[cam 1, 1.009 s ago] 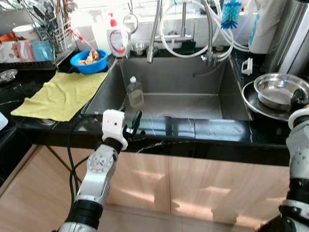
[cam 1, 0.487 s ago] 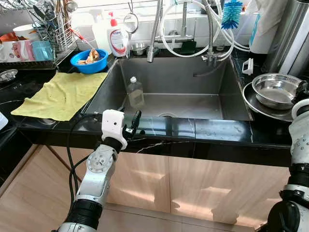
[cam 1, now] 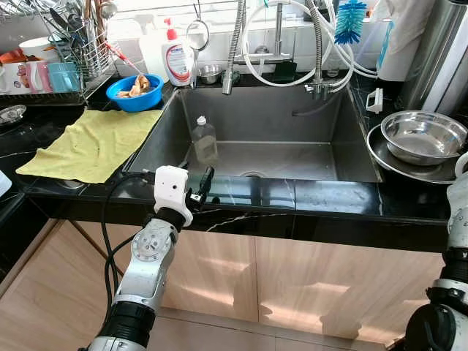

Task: Kitchen organization

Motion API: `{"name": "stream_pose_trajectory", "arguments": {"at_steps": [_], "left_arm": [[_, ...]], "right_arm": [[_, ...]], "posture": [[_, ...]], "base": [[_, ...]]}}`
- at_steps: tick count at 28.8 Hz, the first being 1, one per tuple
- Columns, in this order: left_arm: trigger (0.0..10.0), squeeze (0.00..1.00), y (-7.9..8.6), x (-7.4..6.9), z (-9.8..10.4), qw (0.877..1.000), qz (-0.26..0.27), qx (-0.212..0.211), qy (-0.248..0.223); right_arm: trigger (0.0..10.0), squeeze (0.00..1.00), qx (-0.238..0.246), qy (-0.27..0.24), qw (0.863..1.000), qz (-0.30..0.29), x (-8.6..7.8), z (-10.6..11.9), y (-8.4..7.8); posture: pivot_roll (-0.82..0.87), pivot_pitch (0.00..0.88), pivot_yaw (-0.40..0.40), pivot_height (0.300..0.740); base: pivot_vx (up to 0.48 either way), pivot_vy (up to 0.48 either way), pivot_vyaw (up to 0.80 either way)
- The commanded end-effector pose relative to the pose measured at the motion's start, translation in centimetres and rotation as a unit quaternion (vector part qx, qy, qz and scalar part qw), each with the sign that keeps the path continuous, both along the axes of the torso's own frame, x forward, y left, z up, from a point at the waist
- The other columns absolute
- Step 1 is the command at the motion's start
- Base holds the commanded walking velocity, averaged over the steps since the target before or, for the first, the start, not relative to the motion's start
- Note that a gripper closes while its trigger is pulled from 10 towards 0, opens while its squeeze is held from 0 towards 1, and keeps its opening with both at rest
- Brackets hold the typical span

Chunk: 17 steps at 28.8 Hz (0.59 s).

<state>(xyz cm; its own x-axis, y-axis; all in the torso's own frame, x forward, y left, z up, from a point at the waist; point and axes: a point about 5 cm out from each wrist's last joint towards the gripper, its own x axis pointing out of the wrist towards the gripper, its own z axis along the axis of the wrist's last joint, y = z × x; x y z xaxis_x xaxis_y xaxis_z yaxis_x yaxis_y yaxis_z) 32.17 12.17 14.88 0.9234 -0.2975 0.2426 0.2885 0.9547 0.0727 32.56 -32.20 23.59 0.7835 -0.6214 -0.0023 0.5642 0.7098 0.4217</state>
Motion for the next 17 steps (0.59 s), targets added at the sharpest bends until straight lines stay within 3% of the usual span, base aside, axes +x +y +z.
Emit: {"name": "stream_pose_trajectory", "arguments": {"at_steps": [1, 7, 17], "left_arm": [[10.0, 0.0, 0.3, 0.1, 0.5, 1.0, 0.004, 0.008, -0.008], [10.0, 0.0, 0.3, 0.1, 0.5, 1.0, 0.004, 0.008, -0.008], [10.0, 0.0, 0.4, 0.1, 0.4, 1.0, 0.006, 0.009, -0.005]], "right_arm": [[10.0, 0.0, 0.004, 0.017, 1.0, 0.001, 0.1, -0.4, -0.2], [10.0, 0.0, -0.003, 0.056, 0.998, 0.026, 0.8, -1.3, 0.0], [10.0, 0.0, -0.001, 0.071, 0.997, 0.034, 1.5, -1.6, 0.2]], "posture": [[-0.14, 0.0, 0.097, 0.74], [-0.14, 0.0, 0.097, 0.74], [-0.14, 0.0, 0.093, 0.74]], "base": [[0.0, 0.0, 0.0], [0.0, 0.0, 0.0], [0.0, 0.0, 0.0]]}}
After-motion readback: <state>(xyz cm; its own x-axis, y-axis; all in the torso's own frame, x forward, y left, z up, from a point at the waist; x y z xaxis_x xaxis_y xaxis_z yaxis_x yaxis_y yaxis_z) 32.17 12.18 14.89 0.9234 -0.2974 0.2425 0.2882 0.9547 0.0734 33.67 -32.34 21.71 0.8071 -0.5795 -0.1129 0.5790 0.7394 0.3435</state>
